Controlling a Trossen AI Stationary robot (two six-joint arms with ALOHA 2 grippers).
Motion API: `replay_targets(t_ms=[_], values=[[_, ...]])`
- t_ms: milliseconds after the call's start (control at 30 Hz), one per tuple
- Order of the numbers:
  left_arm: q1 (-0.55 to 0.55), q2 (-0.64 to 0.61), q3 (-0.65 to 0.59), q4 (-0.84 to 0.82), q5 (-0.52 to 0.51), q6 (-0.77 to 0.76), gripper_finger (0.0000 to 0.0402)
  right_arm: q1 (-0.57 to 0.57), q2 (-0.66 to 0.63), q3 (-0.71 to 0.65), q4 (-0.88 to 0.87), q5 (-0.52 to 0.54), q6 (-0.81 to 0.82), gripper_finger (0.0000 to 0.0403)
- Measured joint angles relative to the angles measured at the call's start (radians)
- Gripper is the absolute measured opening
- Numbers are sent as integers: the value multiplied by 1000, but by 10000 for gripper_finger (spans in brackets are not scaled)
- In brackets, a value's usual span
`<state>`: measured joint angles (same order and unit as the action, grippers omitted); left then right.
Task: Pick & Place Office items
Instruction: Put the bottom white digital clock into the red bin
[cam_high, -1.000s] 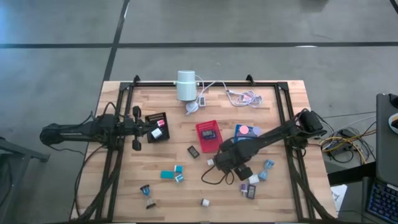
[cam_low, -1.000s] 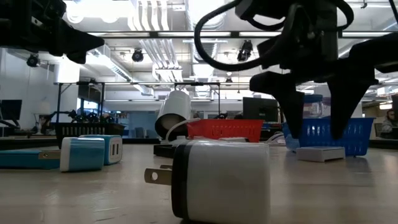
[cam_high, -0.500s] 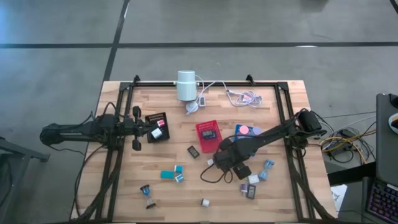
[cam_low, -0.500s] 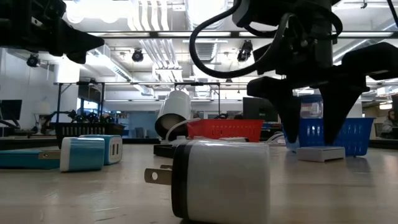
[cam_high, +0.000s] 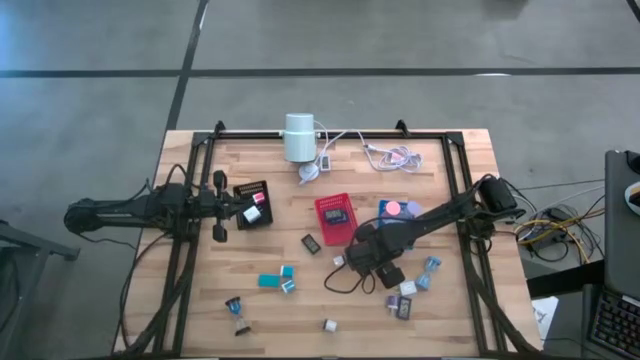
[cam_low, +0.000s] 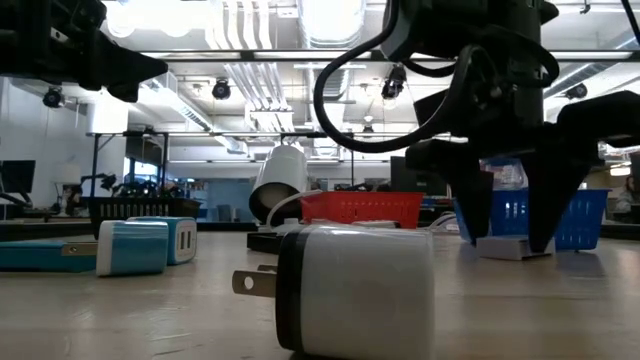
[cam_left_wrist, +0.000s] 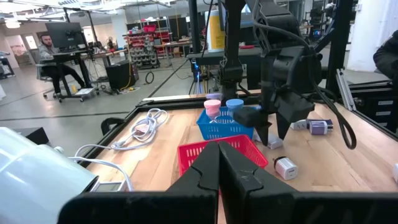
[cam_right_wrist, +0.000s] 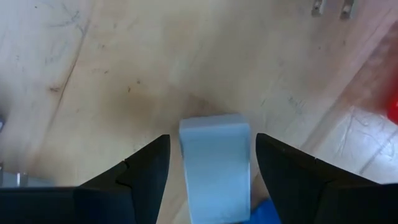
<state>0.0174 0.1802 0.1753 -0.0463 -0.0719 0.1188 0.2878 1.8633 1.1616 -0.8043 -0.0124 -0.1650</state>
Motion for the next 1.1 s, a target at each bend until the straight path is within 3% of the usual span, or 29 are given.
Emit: replay_targets(t_ms=[233,500,767,1100], values=[[0,0,0,0,0,0,5,2,0,-5,9,0,0,216],[0,0,0,0,0,0,5,1,-2,-5,8,-16,1,139],[0,0,0,0,0,0,5,0,-3,20,-14,-26,16,137],[0,0,0,0,0,0,5,2,-19,237,-135,-65,29,137]])
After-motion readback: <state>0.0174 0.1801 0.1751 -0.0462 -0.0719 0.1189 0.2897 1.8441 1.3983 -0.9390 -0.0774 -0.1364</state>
